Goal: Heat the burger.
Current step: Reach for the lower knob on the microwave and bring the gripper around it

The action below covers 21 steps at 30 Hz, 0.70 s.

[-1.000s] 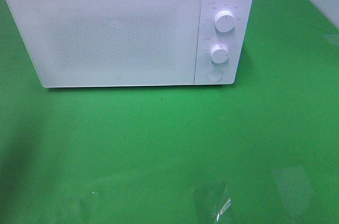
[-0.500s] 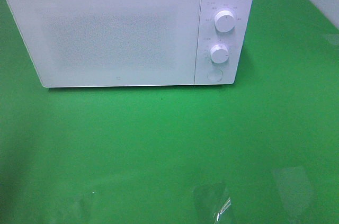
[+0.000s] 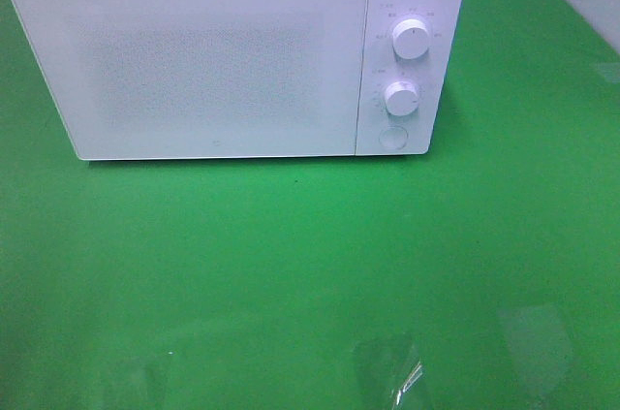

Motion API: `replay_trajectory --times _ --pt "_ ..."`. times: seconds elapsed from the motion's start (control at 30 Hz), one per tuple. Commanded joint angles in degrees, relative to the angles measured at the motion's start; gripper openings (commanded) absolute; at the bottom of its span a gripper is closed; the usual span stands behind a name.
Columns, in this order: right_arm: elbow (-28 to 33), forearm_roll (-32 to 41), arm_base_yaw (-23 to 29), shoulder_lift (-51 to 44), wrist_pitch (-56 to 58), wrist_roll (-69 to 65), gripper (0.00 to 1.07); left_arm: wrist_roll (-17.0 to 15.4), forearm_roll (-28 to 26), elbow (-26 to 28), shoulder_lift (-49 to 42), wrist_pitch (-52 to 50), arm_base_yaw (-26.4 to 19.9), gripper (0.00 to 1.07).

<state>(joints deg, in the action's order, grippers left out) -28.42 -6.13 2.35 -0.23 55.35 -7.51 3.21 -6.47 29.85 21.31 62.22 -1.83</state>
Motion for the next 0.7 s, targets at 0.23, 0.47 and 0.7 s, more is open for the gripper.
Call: replay_trajectory --times 0.23,0.47,0.7 --pt "0.2 0.1 -0.3 -1.5 -0.3 -0.1 0.66 -0.7 1.2 -0.3 -13.8 -0.8 -0.2 1.0" --pt "0.2 0.1 -0.3 -1.5 -0.3 -0.1 0.66 -0.7 1.1 -0.3 -21.5 -0.8 -0.2 1.0" --pt "0.2 0.1 -0.3 -1.5 -0.3 -0.1 0.66 -0.7 1.2 -0.3 -22.7 -0.8 -0.2 1.0"
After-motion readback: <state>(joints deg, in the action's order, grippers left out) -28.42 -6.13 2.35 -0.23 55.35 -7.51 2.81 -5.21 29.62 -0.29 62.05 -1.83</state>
